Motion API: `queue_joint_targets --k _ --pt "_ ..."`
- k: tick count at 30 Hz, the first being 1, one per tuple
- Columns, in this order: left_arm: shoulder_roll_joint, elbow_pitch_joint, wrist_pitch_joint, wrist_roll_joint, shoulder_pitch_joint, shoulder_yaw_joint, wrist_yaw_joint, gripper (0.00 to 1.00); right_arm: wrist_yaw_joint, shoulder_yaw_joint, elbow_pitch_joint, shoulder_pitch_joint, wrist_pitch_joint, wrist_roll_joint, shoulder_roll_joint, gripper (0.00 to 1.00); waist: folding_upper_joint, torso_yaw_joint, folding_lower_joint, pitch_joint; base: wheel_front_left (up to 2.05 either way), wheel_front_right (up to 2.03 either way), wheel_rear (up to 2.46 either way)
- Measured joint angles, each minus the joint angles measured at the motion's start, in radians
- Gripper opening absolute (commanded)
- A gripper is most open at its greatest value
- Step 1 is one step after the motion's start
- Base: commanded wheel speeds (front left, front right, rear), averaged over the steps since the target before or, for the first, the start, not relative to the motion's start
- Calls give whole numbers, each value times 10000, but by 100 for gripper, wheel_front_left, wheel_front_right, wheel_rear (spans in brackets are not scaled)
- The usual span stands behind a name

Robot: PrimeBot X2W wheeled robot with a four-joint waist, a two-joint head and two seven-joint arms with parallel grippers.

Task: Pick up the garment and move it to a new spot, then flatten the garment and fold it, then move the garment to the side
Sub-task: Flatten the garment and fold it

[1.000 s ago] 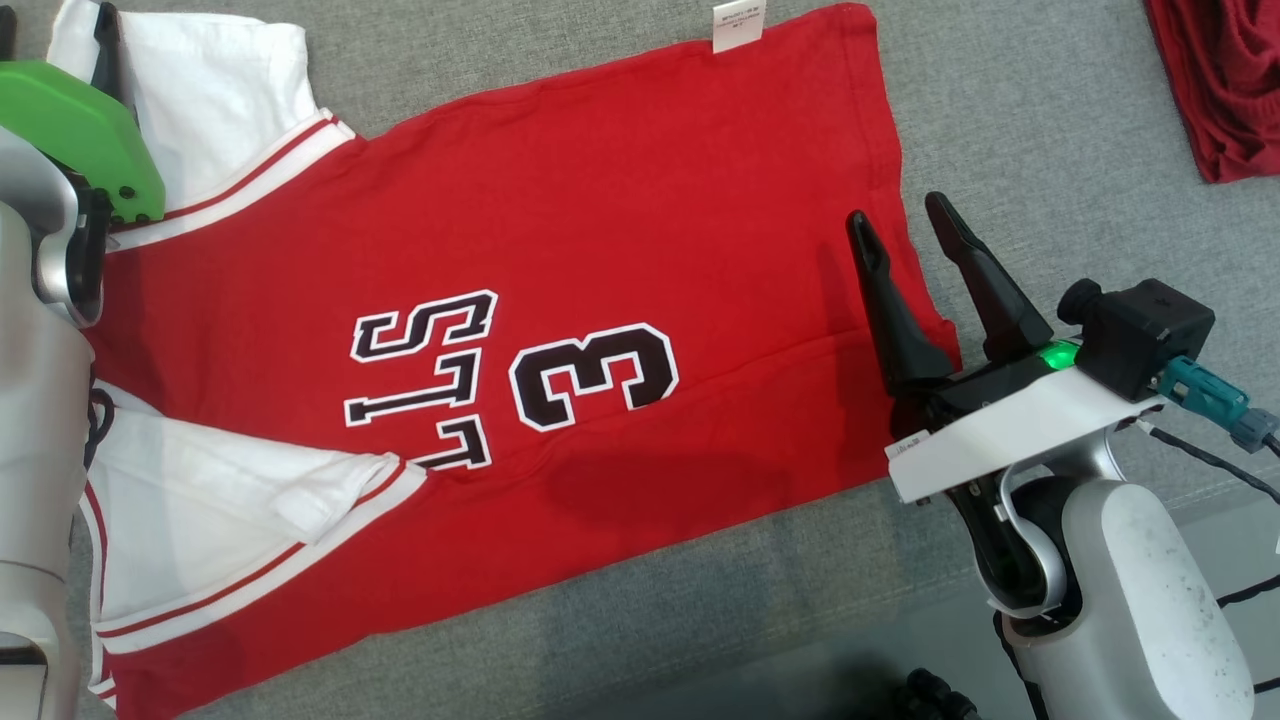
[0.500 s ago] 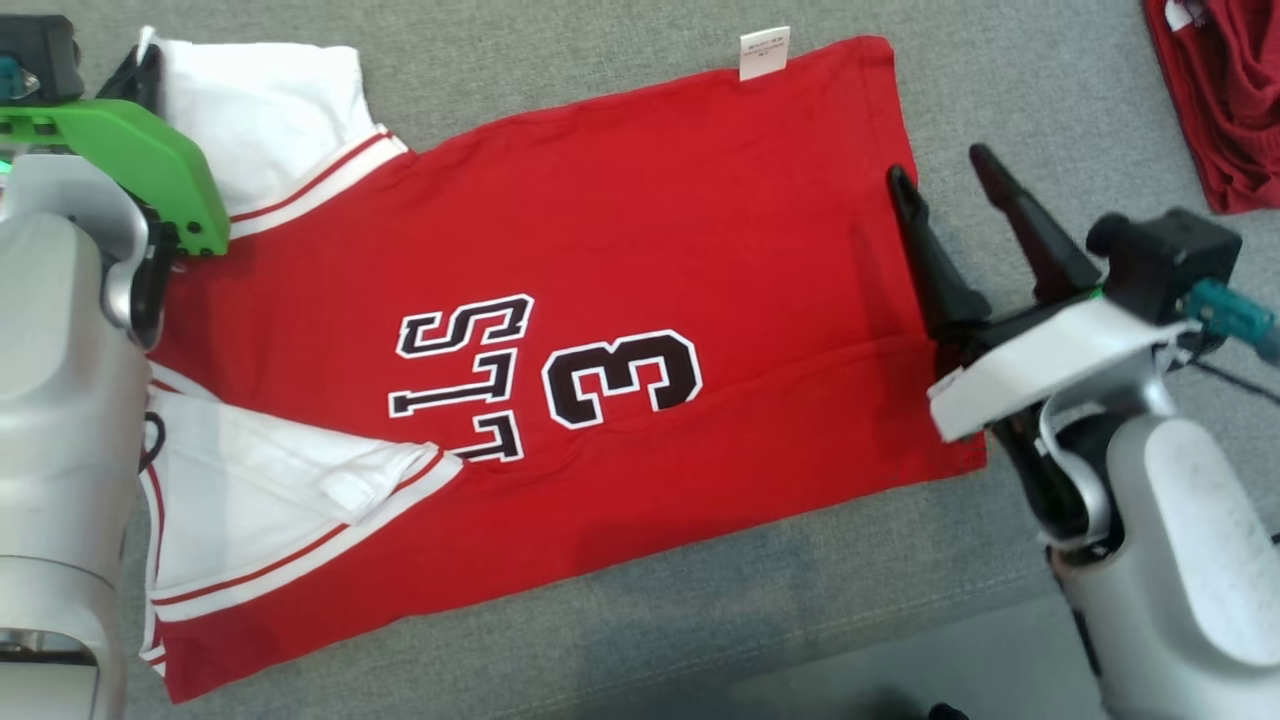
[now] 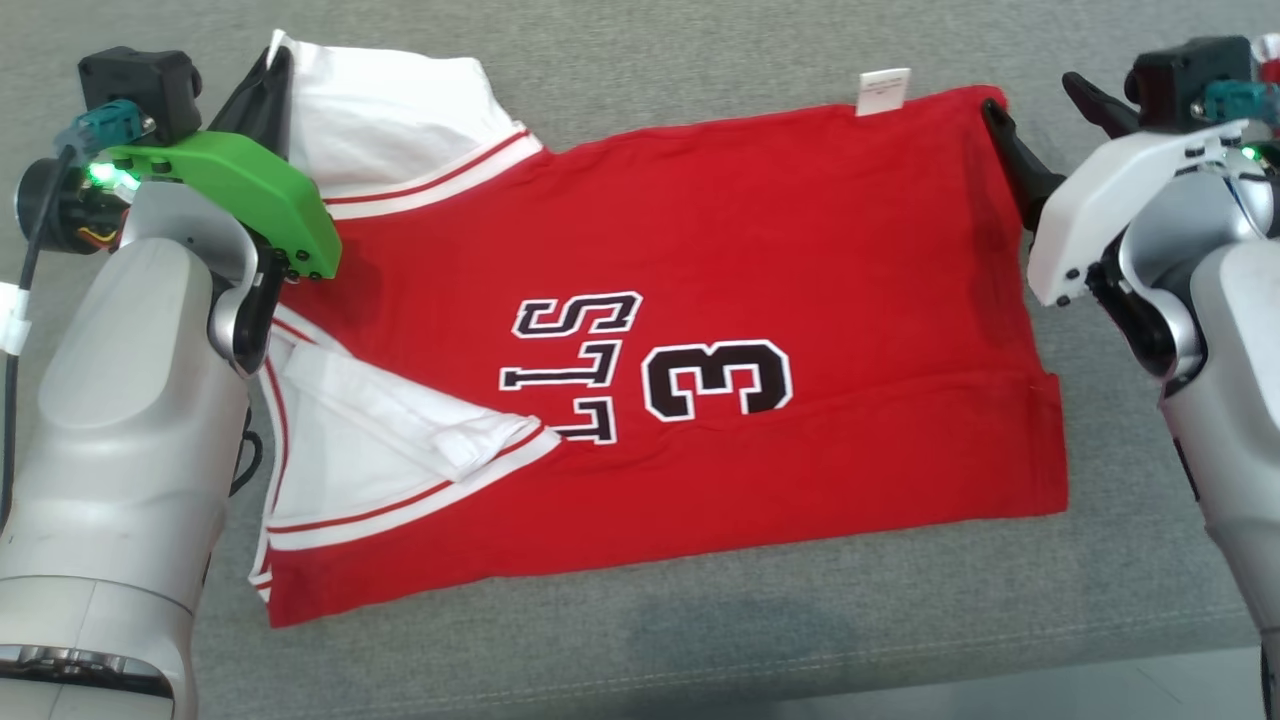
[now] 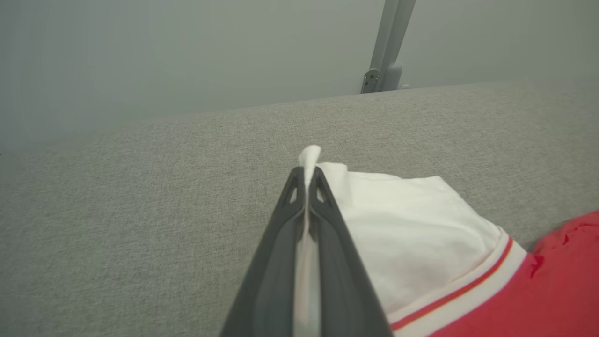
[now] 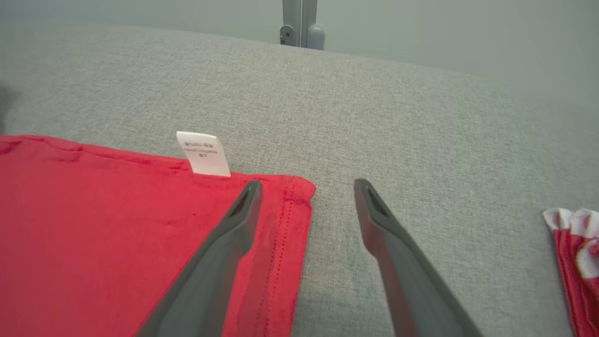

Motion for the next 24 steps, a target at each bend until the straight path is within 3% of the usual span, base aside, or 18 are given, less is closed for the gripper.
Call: queue_joint_targets --k 10,17,18,19,21,22,24 --pt "-104 -257 -29 -274 34 -238 -10 0 2 1567 2428 -1820 863 704 -602 100 0 727 0 152 0 0 0" --pt "-63 -257 -75 -397 33 -299 -13 0 2 2577 2953 -2336 1218 1367 -932 100 0 782 0 214 0 0 0" --pt "-50 -255 -75 -410 33 -307 -13 0 2 2673 3014 -2377 1191 1415 -961 96 0 772 0 216 0 0 0" --pt "-36 -255 -75 -422 33 -316 -13 0 2 2767 3080 -2417 1149 1473 -978 85 0 762 0 217 0 0 0" --pt "-27 -257 -75 -479 32 -337 -13 0 2 2968 3233 -2505 1093 1574 -1003 45 0 755 0 224 0 0 0" --pt "-23 -255 -73 -527 32 -349 -13 0 4 3047 3300 -2550 1034 1634 -1014 37 0 754 0 226 0 0 0" --pt "-8 -255 -73 -583 32 -370 -13 0 8 3218 3379 -2617 876 1749 -1030 8 0 747 0 228 0 0 0"
